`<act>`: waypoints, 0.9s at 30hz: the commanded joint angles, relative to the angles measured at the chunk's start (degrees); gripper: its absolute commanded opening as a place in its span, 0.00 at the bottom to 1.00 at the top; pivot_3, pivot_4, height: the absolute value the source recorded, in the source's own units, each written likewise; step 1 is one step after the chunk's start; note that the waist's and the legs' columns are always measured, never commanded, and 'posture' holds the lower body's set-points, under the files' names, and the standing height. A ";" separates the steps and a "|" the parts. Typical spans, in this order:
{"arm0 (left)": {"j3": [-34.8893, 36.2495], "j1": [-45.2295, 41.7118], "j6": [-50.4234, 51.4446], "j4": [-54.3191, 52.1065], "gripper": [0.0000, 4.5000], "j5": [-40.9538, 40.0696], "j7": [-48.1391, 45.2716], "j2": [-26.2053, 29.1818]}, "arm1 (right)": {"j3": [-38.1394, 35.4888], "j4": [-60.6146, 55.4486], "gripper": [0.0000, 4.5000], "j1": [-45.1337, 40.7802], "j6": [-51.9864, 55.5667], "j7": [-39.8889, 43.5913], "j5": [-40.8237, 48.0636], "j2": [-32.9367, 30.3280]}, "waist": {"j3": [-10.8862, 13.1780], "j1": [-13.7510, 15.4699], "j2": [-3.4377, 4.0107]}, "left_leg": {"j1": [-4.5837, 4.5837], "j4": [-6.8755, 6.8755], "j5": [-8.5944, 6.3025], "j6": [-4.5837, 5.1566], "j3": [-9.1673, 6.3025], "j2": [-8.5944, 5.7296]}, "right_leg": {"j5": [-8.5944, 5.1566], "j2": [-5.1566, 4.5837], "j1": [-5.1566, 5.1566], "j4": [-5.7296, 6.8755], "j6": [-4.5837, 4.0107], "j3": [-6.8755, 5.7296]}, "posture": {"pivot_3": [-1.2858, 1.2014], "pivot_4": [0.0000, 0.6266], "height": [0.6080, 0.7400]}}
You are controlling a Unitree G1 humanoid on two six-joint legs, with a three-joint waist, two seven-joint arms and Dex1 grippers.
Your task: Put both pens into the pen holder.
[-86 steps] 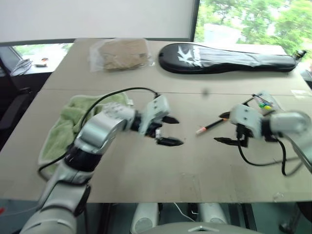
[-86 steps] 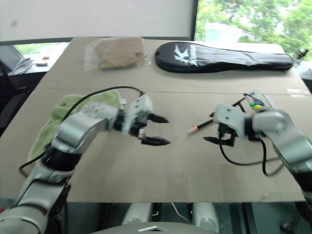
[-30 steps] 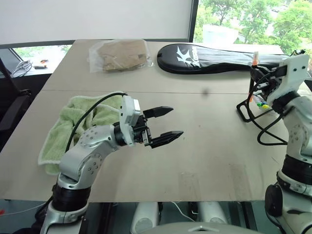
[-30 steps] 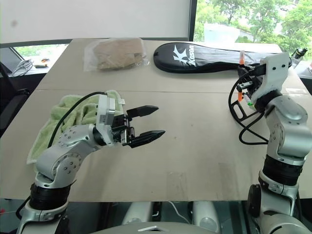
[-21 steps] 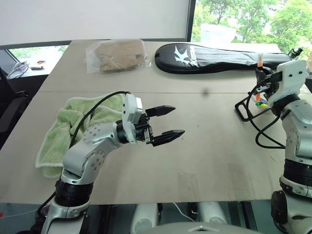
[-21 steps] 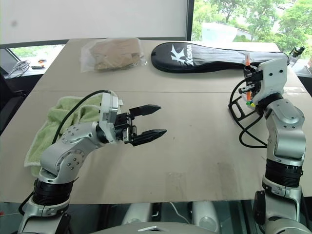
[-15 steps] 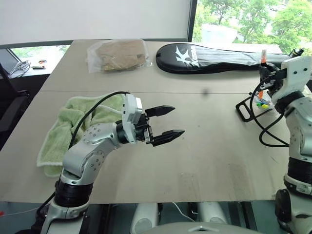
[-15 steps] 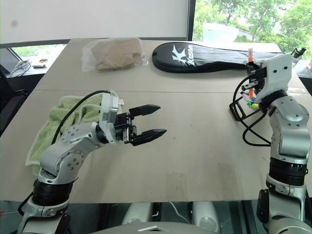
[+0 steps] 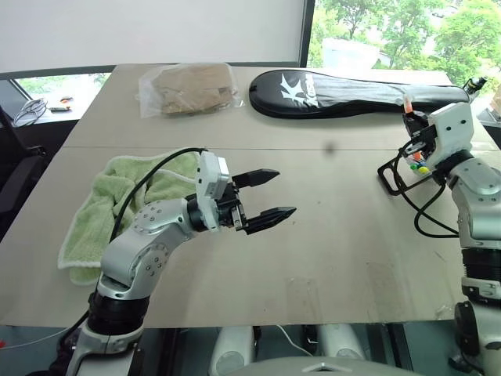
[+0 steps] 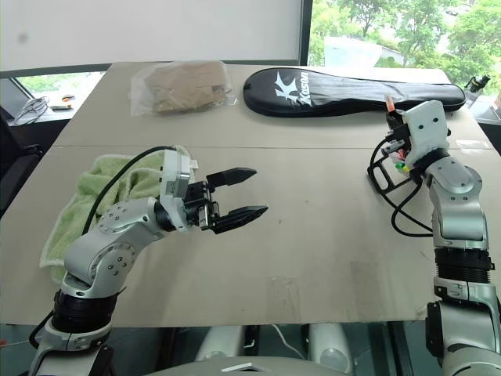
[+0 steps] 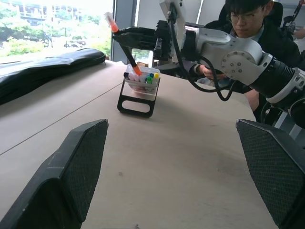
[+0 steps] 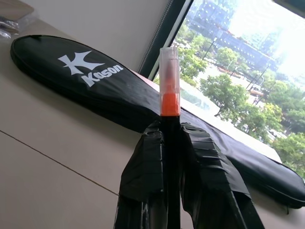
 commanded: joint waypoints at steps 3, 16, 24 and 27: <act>0.92 0.05 -0.93 -3.31 1.00 -0.07 0.88 0.41 | 0.22 1.53 0.10 -0.03 -3.68 0.03 -1.90 -2.96 | 0.01 0.07 0.00 | -0.02 -0.01 0.00 0.00 0.00 0.00 | 0.02 0.00 -0.02 0.00 -0.03 0.00 | 0.52 0.24 1.00; 0.46 -0.01 -1.39 -1.07 1.00 1.58 1.60 0.74 | -7.66 -28.44 0.98 13.17 16.39 3.58 11.89 -5.06 | 0.01 0.20 0.00 | 0.01 0.00 0.00 0.00 0.03 0.03 | -0.06 0.00 -0.03 0.00 0.11 0.03 | 0.52 0.24 1.00; 2.62 5.74 0.79 -3.33 1.00 6.06 9.01 2.08 | -15.93 -52.87 0.98 33.95 32.98 5.91 30.86 -3.70 | -0.01 0.80 -0.03 | -0.03 -0.05 -0.02 -0.01 -0.38 0.10 | -0.09 -0.04 -0.01 -0.03 0.12 -0.06 | 0.52 0.24 1.00; 5.25 10.89 0.76 -5.73 1.00 5.88 9.96 3.37 | -17.97 -57.64 0.98 45.50 32.22 6.63 30.40 -2.27 | -0.02 1.15 -0.04 | -0.07 -0.06 -0.03 0.00 -0.38 0.13 | -0.10 -0.12 -0.05 -0.06 0.13 -0.03 | 0.52 0.24 1.00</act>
